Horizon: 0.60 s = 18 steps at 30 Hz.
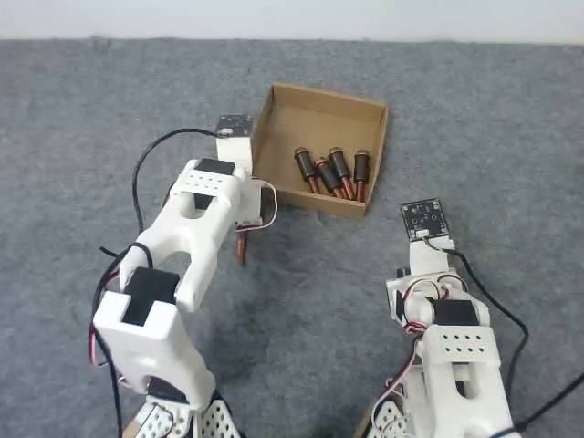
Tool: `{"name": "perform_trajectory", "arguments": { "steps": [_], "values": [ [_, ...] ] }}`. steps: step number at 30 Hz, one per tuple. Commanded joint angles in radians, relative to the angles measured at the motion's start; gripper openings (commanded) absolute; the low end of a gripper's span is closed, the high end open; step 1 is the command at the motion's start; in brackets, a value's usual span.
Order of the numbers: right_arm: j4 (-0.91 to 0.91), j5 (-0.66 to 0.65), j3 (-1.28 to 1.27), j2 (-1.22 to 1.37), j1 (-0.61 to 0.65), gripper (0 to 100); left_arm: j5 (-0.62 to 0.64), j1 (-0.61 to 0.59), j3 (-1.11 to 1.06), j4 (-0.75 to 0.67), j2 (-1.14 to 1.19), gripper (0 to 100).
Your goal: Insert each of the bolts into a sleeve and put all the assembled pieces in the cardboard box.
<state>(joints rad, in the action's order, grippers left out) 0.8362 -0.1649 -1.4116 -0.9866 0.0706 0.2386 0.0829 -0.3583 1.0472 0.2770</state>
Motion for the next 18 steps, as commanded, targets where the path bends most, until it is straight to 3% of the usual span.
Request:
{"name": "perform_trajectory", "arguments": {
  "steps": [1,7,13,18],
  "values": [
    [-0.015,-0.012,-0.005,-0.033,-0.005,0.6,-0.098,-0.014,0.001,0.037,-0.107,6],
    [-0.015,-0.012,-0.005,-0.033,-0.005,0.6,-0.021,-0.017,-0.038,0.017,-0.114,18],
    [-0.015,-0.012,-0.005,-0.033,-0.005,0.6,-0.012,-0.011,0.021,-0.008,-0.008,14],
    [-0.015,-0.012,-0.005,-0.033,-0.005,0.6,0.057,-0.009,0.134,0.068,0.084,5]
  ]
}}
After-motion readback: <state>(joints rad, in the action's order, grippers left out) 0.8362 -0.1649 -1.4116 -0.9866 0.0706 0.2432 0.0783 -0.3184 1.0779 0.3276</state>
